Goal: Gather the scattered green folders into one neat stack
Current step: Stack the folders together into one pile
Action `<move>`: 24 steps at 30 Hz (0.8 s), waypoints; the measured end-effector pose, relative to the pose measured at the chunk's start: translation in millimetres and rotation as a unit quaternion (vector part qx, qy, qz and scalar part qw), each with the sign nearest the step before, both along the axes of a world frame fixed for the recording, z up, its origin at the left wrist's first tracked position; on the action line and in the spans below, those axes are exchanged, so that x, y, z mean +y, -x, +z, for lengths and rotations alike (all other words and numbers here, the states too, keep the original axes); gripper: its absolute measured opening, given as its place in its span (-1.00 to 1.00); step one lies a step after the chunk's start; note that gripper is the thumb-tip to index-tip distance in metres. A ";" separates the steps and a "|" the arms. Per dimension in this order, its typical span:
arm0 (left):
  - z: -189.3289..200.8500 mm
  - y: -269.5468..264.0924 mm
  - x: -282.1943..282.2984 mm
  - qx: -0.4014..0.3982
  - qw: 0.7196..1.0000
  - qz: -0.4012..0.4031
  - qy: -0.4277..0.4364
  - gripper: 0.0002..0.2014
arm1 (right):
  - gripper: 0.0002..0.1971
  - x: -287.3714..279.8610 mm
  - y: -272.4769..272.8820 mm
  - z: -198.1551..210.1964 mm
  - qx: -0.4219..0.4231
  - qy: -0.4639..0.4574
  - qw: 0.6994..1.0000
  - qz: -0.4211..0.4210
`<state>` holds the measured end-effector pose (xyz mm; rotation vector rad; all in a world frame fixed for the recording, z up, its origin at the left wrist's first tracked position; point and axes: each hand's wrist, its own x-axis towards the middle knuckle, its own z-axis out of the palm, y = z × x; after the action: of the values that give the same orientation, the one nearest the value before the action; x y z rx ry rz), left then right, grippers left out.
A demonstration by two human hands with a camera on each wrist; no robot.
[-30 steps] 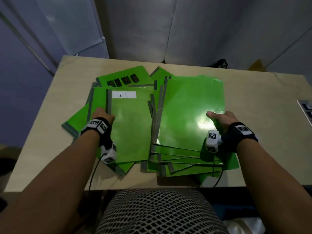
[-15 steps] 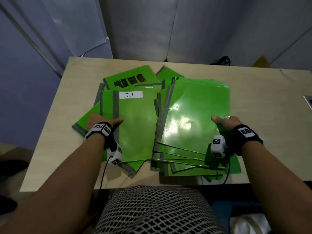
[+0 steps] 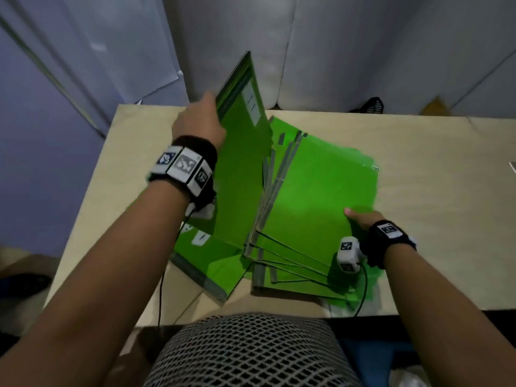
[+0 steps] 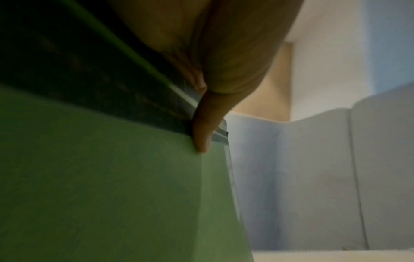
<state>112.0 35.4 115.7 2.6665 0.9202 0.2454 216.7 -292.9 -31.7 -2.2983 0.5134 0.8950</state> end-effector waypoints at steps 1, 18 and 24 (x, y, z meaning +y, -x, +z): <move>15.2 -8.4 -3.1 -0.005 0.999 -0.018 -0.028 -0.69 | -0.24 -3.8 -5.1 -5.5 -0.003 0.000 1.000 0.005; -117.5 -16.2 -86.1 0.188 0.930 -0.016 0.315 -0.63 | 0.37 -24.6 -8.2 -0.6 0.074 -0.180 0.974 -0.120; -137.2 -21.7 -93.1 0.202 0.952 -0.056 0.224 -0.57 | 0.03 -17.6 -1.2 -16.0 0.013 -0.036 0.999 -0.023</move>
<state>133.7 -57.7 -21.5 2.3586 0.8089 -0.4984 217.9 -310.5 -47.7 -2.2025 0.5350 0.9079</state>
